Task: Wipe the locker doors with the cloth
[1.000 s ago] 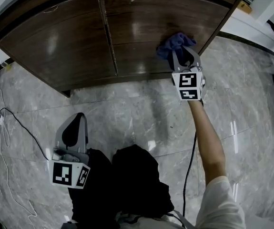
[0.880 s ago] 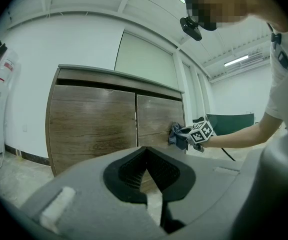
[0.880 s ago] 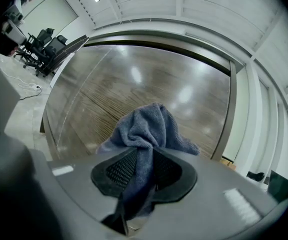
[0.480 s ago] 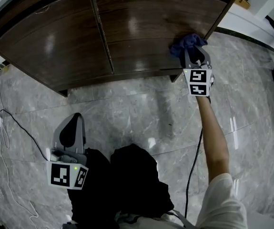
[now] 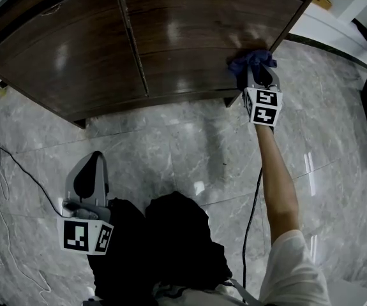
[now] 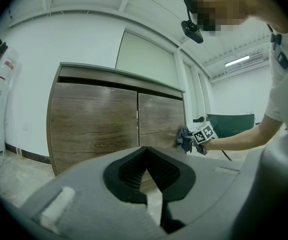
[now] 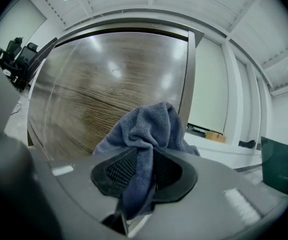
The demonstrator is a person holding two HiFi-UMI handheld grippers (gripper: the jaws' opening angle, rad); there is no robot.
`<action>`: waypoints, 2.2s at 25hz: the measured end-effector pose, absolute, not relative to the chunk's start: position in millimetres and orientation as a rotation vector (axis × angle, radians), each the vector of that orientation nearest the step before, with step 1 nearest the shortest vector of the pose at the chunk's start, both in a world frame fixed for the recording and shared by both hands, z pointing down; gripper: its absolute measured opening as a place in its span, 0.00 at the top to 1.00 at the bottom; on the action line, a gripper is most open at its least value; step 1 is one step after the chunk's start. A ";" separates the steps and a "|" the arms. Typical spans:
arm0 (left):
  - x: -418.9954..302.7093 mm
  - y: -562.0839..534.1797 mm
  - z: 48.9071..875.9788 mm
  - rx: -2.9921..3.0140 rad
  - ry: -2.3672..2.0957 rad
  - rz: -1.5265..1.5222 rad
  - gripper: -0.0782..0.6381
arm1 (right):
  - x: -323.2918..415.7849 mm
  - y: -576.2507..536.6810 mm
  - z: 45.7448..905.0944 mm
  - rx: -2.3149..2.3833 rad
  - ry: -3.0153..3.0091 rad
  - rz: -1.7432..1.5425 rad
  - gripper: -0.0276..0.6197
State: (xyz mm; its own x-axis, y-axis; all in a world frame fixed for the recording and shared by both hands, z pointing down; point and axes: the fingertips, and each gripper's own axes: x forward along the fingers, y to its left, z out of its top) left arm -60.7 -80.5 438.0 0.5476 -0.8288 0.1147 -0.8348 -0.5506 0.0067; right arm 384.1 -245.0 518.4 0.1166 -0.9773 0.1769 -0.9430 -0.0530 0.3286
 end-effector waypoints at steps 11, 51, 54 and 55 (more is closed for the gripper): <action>-73.5 -81.7 437.5 2.696 -1.464 0.111 0.89 | 314.6 -251.7 548.0 2.045 -1.969 -0.011 0.81; -167.3 -85.0 439.4 2.586 -1.618 0.041 0.89 | 76.5 -267.9 590.6 1.655 -2.194 -0.096 0.81; -169.7 -85.6 439.8 2.582 -1.626 0.047 0.89 | 69.8 -267.1 611.4 1.590 -2.176 -0.095 0.81; -170.1 -86.0 440.0 2.581 -1.628 0.050 0.89 | 70.3 -266.8 617.9 1.573 -2.169 -0.095 0.81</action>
State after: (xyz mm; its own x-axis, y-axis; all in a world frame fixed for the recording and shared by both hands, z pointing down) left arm -170.1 -86.0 440.0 0.4316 -0.8989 0.0756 -0.9019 -0.4280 0.0586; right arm 70.3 -266.8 617.9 -0.2430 -0.9157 0.3200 -0.8841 0.3448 0.3154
